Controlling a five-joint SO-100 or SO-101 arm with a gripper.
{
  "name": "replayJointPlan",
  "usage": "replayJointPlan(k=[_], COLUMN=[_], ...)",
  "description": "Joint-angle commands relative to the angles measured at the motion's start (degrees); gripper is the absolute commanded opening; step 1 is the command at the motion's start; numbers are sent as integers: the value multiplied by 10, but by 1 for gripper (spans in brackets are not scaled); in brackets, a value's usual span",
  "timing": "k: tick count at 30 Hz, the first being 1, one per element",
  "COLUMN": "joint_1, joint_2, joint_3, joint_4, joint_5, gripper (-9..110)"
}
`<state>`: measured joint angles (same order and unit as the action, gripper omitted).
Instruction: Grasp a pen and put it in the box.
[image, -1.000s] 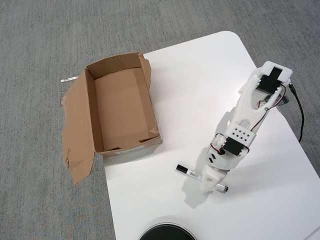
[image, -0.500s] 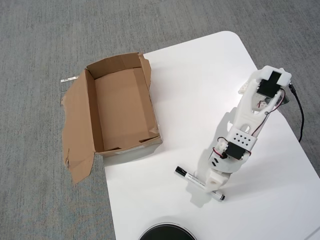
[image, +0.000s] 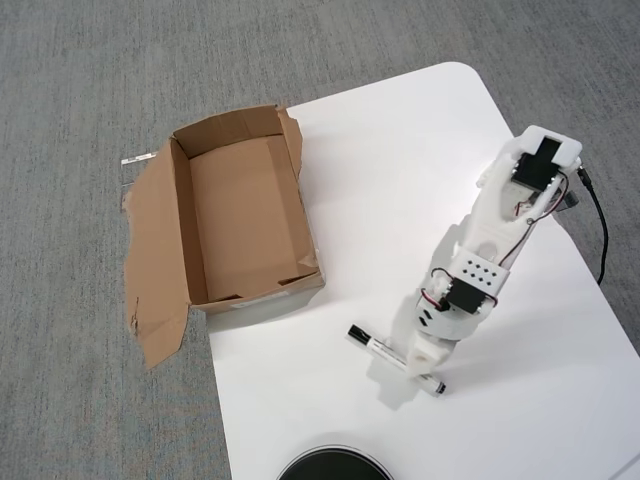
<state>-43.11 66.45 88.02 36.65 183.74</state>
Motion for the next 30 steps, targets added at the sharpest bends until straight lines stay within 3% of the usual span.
replayJointPlan(k=[1, 20, 30], joint_1=[33, 74, 202], joint_2=[91, 291, 313], joint_3=[-12, -13, -14], joint_4=[-5, -5, -5], joint_5=[233, 228, 83], gripper=[0, 0, 0])
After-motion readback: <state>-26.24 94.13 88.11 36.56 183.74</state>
